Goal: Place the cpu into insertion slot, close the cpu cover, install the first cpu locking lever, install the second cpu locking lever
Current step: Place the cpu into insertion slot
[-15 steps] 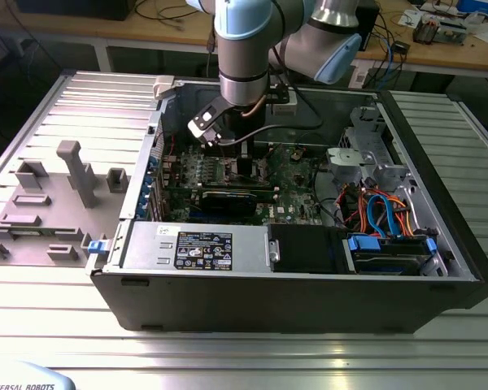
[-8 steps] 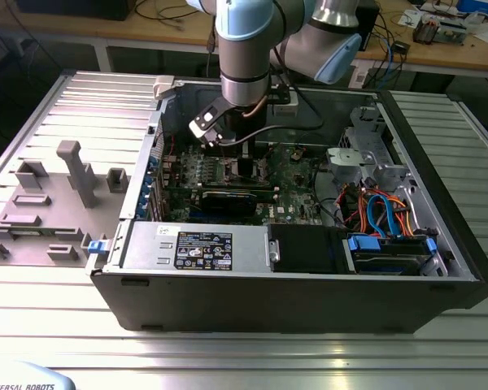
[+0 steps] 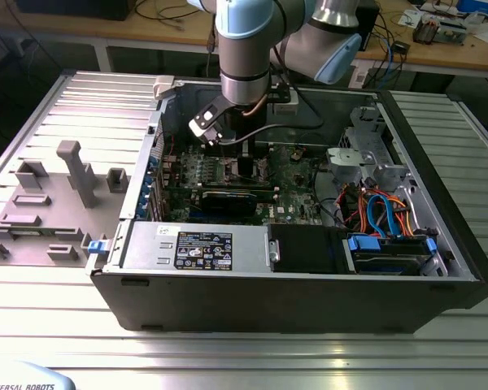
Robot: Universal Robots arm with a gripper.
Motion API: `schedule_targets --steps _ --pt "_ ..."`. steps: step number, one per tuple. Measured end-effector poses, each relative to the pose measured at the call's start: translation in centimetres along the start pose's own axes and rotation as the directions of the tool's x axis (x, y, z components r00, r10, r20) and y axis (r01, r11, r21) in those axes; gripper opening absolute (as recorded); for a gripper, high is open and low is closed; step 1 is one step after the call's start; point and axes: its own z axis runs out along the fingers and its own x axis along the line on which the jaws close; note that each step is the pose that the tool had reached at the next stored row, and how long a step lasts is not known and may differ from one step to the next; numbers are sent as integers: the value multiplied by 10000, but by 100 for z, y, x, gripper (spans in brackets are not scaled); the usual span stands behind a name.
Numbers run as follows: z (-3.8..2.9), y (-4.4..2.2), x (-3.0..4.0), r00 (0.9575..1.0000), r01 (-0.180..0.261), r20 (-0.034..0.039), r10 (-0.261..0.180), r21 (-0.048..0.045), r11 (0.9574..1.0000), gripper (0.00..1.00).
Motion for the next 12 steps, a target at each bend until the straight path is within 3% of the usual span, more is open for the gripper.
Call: schedule_targets --steps 3,6,8,9,11,12 --pt "-91 8 0 10000 0 -3 0 31 10000 60" --pt "-189 19 1 10000 -7 -2 7 92 10000 35" --pt "-197 19 2 10000 -10 -6 10 109 9999 35" --pt "-197 19 2 10000 -11 -6 11 109 9999 23" --pt "-198 19 1 10000 -10 -6 10 110 9999 11" --pt "-198 19 1 10000 -10 -6 10 110 9999 11"
